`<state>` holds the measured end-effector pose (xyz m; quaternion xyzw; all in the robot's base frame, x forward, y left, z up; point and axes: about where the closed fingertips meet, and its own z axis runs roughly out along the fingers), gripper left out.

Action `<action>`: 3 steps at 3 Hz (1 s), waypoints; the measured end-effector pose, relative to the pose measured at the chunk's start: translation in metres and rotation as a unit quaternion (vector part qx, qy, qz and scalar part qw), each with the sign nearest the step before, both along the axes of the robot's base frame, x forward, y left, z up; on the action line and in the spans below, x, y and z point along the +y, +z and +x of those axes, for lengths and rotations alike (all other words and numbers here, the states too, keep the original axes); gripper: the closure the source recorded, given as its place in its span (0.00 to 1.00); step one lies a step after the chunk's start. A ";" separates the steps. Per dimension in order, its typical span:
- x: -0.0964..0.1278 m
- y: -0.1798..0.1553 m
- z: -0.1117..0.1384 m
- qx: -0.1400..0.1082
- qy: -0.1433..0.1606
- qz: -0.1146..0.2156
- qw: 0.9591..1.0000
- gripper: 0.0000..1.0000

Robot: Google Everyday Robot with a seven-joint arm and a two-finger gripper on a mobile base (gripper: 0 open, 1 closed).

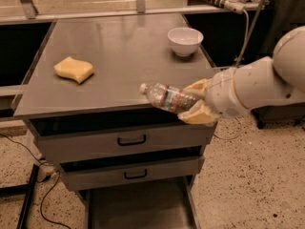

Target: Place water bottle into bottom drawer

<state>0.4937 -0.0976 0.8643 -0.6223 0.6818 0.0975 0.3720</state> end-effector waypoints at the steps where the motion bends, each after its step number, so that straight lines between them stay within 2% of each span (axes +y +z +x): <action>1: -0.006 -0.030 -0.037 0.009 -0.005 0.018 1.000 1.00; 2: -0.006 -0.030 -0.037 0.008 -0.005 0.018 1.000 1.00; 3: 0.002 -0.055 -0.038 0.027 -0.002 0.018 0.999 1.00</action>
Offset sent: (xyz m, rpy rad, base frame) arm -0.0297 -0.0035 -0.0255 0.0349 0.0129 -0.0077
